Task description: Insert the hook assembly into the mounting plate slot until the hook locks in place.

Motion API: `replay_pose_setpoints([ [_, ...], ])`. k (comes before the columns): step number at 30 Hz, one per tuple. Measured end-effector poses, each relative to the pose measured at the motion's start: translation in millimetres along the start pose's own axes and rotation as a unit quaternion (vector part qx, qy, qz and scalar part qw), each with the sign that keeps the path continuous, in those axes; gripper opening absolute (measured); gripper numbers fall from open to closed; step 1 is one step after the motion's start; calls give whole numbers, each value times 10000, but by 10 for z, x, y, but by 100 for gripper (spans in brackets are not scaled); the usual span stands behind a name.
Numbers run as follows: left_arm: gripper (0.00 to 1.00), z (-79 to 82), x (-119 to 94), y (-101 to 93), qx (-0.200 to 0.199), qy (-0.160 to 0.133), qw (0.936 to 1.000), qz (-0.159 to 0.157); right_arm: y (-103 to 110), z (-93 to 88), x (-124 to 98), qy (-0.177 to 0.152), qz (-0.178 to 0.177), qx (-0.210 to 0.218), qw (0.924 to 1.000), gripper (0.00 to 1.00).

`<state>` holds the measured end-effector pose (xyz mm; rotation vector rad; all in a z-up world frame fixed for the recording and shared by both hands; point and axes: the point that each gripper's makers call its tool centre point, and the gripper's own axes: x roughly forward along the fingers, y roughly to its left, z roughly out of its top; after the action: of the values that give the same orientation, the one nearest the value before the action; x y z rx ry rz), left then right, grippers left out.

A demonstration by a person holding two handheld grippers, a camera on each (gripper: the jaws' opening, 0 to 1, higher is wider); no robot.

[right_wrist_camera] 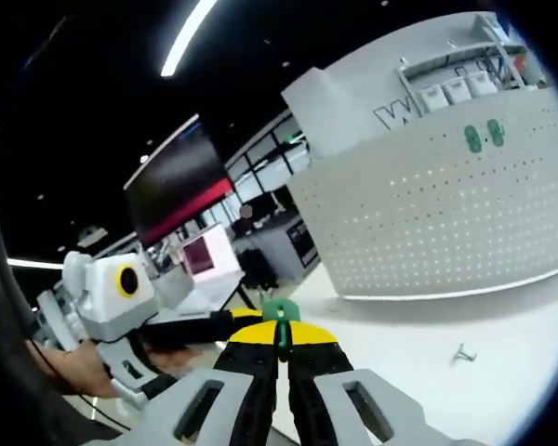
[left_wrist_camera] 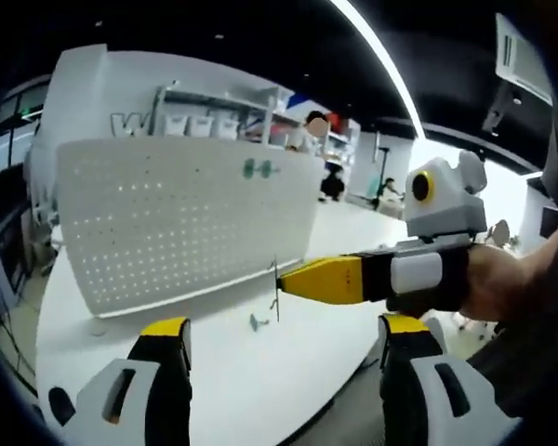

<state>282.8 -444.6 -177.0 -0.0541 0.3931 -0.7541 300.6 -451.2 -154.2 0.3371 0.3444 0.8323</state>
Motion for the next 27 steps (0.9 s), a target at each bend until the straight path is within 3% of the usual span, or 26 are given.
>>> replay_pose_setpoints([
  [9,100,92,5,-30,-13,-93,9999,-85,-62,43,-32,-44,-21,18,10000,0],
  [27,100,234,100,-299,-101,-373,9988,-286,-280,-11,-95,146,-123,-442,9988,0],
])
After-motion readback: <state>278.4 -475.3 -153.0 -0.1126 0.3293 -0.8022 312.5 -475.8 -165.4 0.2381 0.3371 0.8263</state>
